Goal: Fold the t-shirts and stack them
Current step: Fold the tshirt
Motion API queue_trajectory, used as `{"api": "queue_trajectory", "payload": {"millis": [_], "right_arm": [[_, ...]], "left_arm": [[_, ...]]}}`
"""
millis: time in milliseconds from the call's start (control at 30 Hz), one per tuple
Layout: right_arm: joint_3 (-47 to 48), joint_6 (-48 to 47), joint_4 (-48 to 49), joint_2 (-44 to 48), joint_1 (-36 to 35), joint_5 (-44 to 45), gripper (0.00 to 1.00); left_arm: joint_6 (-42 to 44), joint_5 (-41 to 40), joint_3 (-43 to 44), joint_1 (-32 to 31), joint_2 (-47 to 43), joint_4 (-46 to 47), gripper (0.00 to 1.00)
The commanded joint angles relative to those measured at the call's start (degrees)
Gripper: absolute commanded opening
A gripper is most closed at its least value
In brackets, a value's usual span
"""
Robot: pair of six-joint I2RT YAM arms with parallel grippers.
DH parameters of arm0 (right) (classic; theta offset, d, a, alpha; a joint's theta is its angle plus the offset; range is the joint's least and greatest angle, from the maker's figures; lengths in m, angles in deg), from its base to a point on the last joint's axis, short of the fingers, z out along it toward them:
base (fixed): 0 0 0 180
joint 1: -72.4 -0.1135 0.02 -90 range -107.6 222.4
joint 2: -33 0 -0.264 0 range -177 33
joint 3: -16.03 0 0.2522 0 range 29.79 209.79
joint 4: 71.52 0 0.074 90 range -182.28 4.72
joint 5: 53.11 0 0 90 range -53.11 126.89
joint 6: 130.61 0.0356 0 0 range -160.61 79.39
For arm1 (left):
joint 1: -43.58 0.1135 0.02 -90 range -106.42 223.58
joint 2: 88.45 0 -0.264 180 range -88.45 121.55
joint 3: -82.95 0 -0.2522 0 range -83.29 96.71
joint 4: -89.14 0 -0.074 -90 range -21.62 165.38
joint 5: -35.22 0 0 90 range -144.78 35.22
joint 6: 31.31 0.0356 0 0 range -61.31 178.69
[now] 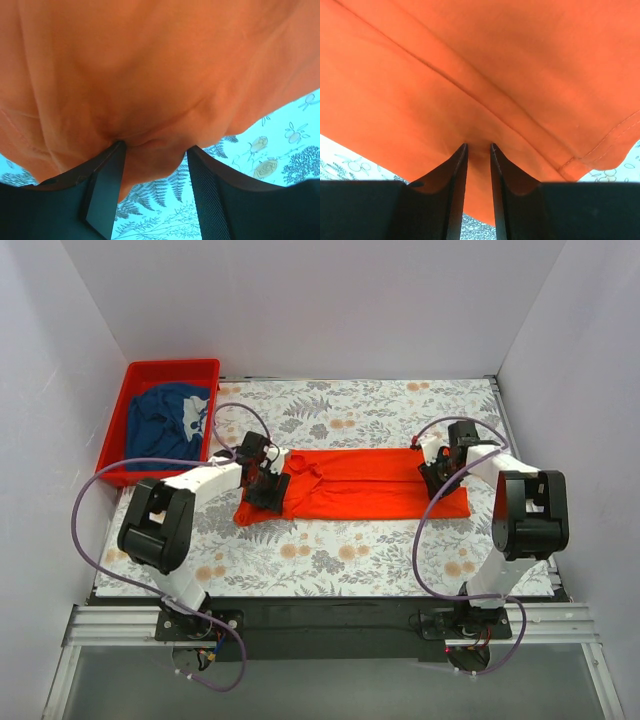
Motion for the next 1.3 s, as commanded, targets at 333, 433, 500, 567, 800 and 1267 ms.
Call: {"api": "queue_trajectory", "payload": {"millis": [333,433,500,567,800,1267], "right_arm": [[-9.8,3.2,-11.2,17.2,-20.6,-16.0,0.34],[3.4,6.7,-14.3,14.4,-20.8,-20.9,0.36],[6.9,5.8,-15.7,12.6,-20.3,-16.0,0.35],[7.9,2.4,-15.1,10.1,-19.7,-11.3,0.34],[10.2,1.4,-11.5,-1.9,-18.4,-4.4,0.27],[-3.1,4.0,-10.0,-4.4,-35.2,-8.5,0.2]], "left_arm": [[9.6,2.3,55.5,8.6,39.2,-5.5,0.52],[4.0,5.0,77.6,8.7,44.8,-8.5,0.55],[2.0,6.3,75.3,8.6,42.4,-6.7,0.56],[0.5,7.5,68.1,8.7,34.9,-1.3,0.57],[-1.7,9.4,46.1,8.7,22.5,3.0,0.59],[-3.4,11.7,44.5,8.7,22.2,0.2,0.53]]}}
